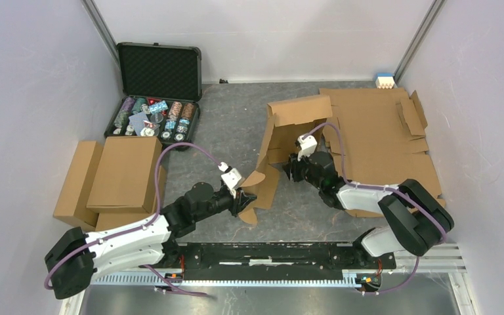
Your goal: Fold the paper box
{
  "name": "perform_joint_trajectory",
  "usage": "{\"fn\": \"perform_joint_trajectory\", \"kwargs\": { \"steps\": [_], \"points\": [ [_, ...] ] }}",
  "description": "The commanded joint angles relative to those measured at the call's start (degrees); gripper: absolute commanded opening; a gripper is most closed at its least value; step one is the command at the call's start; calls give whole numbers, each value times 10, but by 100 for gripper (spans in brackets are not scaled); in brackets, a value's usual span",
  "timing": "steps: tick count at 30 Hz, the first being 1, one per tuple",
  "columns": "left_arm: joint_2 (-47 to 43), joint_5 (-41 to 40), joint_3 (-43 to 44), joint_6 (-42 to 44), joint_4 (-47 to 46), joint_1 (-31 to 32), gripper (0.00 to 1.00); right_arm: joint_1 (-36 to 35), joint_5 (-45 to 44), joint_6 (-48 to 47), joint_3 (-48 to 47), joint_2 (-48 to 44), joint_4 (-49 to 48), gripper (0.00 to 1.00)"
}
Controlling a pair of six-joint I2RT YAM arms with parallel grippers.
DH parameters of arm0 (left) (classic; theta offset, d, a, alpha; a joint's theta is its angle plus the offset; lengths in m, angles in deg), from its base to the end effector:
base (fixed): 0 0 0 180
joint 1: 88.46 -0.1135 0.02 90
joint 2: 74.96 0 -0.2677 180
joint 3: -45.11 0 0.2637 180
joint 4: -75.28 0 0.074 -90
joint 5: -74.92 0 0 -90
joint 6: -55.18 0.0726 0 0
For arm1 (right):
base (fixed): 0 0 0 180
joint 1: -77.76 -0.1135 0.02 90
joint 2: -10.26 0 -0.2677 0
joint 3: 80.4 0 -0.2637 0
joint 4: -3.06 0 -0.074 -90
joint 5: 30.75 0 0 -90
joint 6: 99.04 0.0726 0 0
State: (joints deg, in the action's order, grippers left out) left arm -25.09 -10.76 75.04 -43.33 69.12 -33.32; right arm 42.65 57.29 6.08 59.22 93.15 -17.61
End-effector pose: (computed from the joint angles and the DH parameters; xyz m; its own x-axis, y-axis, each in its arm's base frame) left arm 0.1313 -0.1980 0.1934 -0.2619 0.1178 -0.9579 0.8304 0.5332 -0.1615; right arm 0.2610 0.1805 0.1464 -0.4370 0.0115 -0.8994 -0.4505 0.8627 0.2298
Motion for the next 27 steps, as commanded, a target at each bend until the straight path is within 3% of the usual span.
{"fn": "perform_joint_trajectory", "kwargs": {
  "steps": [1, 6, 11, 13, 15, 16, 20, 22, 27],
  "points": [
    [-14, -18, 6, -14, -3, 1, 28, 0, 122, -3, 67, -30, -2, 41],
    [-32, -33, -1, -17, -4, 1, 35, 0, 162, -20, 136, -128, 4, 45],
    [-41, -41, 15, -36, 26, 1, 39, 0, 122, -100, 115, -269, 121, 57],
    [-50, -61, 26, -51, 46, 1, 31, 0, 83, -136, 84, -313, 175, 64],
    [-67, -78, 47, -65, 80, 1, 5, 0, 36, -172, 52, -341, 221, 71],
    [-73, -97, 63, -75, 108, 1, 2, 0, 5, -178, 38, -350, 237, 74],
    [-86, -138, 148, -109, 232, 1, 2, 1, -199, -153, -22, -362, 315, 91],
    [-80, -147, 199, -126, 303, 1, 2, 10, -249, -124, -37, -358, 334, 96],
    [-44, -163, 324, -147, 478, 1, 2, 55, -190, -49, -24, -375, 325, 98]
  ]
}}
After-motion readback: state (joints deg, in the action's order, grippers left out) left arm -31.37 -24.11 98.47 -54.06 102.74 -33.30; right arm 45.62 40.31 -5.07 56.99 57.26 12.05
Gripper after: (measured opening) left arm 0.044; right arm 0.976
